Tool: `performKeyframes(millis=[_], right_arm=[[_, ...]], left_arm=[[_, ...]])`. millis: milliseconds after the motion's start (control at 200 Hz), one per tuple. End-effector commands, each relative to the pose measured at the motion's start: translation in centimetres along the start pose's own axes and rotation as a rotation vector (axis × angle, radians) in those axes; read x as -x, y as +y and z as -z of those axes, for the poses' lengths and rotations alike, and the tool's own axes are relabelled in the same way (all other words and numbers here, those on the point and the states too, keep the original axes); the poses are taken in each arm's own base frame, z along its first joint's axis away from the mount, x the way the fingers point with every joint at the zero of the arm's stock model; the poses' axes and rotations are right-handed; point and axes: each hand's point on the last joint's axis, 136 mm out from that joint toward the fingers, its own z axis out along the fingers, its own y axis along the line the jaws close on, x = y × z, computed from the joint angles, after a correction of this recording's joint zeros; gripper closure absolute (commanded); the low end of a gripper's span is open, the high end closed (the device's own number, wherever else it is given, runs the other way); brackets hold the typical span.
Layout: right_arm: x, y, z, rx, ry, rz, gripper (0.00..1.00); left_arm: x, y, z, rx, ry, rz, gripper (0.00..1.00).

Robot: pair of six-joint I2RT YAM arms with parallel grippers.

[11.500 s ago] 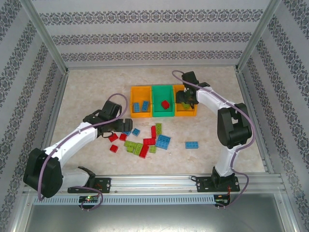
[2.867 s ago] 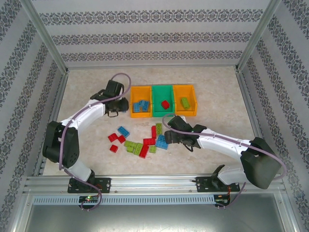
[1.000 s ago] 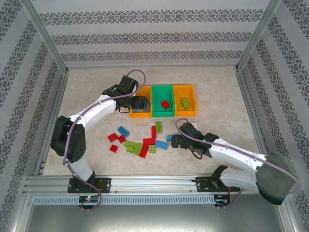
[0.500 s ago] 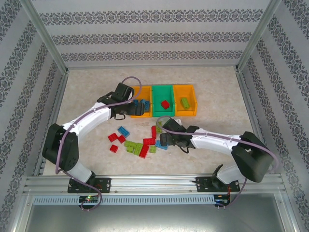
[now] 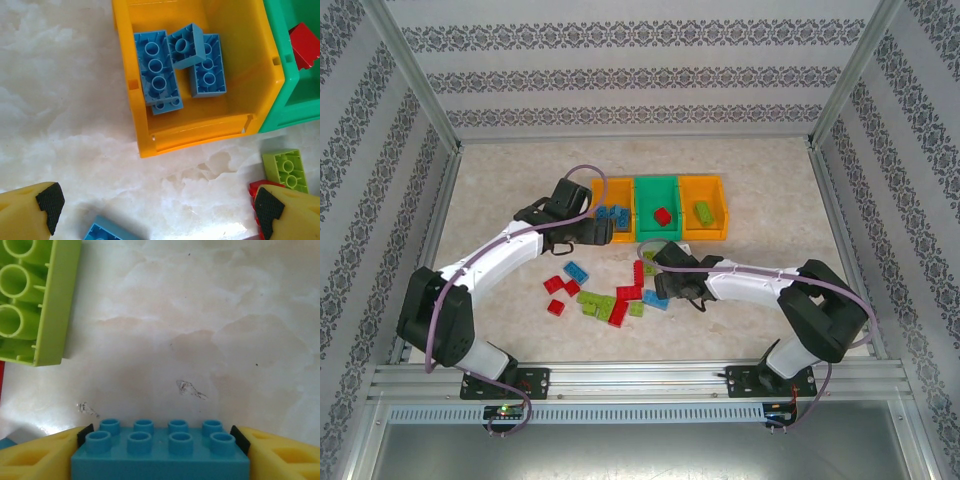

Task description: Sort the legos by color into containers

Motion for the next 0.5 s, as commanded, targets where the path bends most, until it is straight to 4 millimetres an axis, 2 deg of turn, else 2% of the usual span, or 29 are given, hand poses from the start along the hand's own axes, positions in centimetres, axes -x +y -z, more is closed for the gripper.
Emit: performKeyframes(millis=[0, 130, 270, 370, 495], right_arm=[[0.2, -0.5, -0.2, -0.023, 0.000, 0.005, 0.31], [0.3, -0.9, 0.4, -0.020, -0.019, -0.016, 0.39], [1.4, -0.2, 2.3, 0.015, -0.061, -0.025, 0.41], [3.0, 1.0, 4.3, 0.063, -0.110, -0.026, 0.41], [6.2, 3.4, 6.7, 0.168, -0.194, -0.033, 0.40]], left_arm=[[-0.2, 0.5, 0.8, 0.025, -0.022, 0.006, 0.00], [-0.6, 0.8, 0.9, 0.037, -0.022, 0.007, 0.01], [-1.0, 1.6, 1.3, 0.069, -0.027, 0.008, 0.01], [-1.4, 2.2, 1.6, 0.091, -0.033, 0.009, 0.01], [-2.0, 3.2, 2.1, 0.125, -0.050, 0.015, 0.01]])
